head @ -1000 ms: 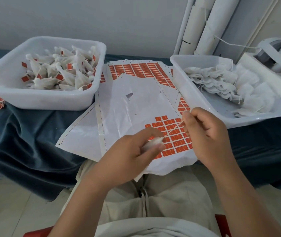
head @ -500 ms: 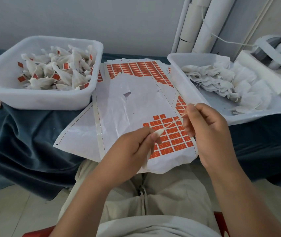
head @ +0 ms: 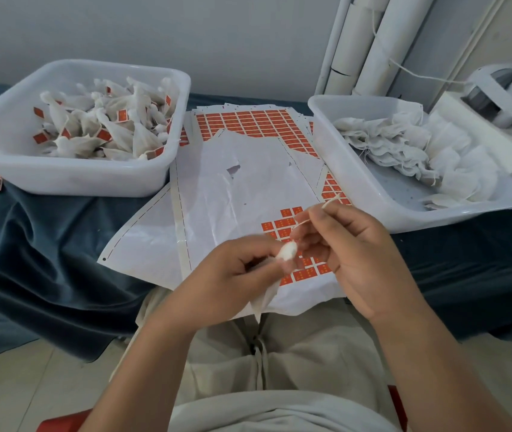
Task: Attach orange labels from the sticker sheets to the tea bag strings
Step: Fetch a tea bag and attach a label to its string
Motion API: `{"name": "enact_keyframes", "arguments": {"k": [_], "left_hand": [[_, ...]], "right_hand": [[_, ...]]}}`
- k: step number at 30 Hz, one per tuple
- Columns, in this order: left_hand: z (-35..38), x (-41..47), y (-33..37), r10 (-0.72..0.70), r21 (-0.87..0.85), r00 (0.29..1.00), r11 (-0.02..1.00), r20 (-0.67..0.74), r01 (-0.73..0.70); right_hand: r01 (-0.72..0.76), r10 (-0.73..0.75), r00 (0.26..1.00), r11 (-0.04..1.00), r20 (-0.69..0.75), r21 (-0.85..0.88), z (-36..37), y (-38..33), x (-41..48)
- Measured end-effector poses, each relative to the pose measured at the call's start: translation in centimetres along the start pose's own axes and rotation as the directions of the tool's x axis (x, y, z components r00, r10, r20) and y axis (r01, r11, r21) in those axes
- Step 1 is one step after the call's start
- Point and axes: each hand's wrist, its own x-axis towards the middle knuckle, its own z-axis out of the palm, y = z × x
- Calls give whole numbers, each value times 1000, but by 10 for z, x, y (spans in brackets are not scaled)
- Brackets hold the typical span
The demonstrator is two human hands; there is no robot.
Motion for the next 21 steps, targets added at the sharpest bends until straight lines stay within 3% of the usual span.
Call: {"name": "enact_keyframes", "arguments": {"k": [3, 7, 13, 17, 21], "left_hand": [[2, 2, 0, 18, -240, 991, 970, -132, -49], [3, 2, -1, 34, -335, 986, 938, -166, -88], [9, 1, 2, -177, -550, 948, 835, -264, 3], [11, 1, 10, -265, -477, 902, 875, -340, 78], [14, 2, 12, -205, -272, 891, 957, -405, 97]], "right_hand": [[-6, 3, 999, 997, -36, -73, 5, 1, -4], [2, 2, 1000, 987, 26, -161, 15, 4, -9], [37, -30, 999, 973, 32, -230, 21, 9, -12], [183, -272, 951, 880, -149, -439, 19, 13, -13], [376, -519, 854, 651, -26, -659, 17, 18, -12]]}}
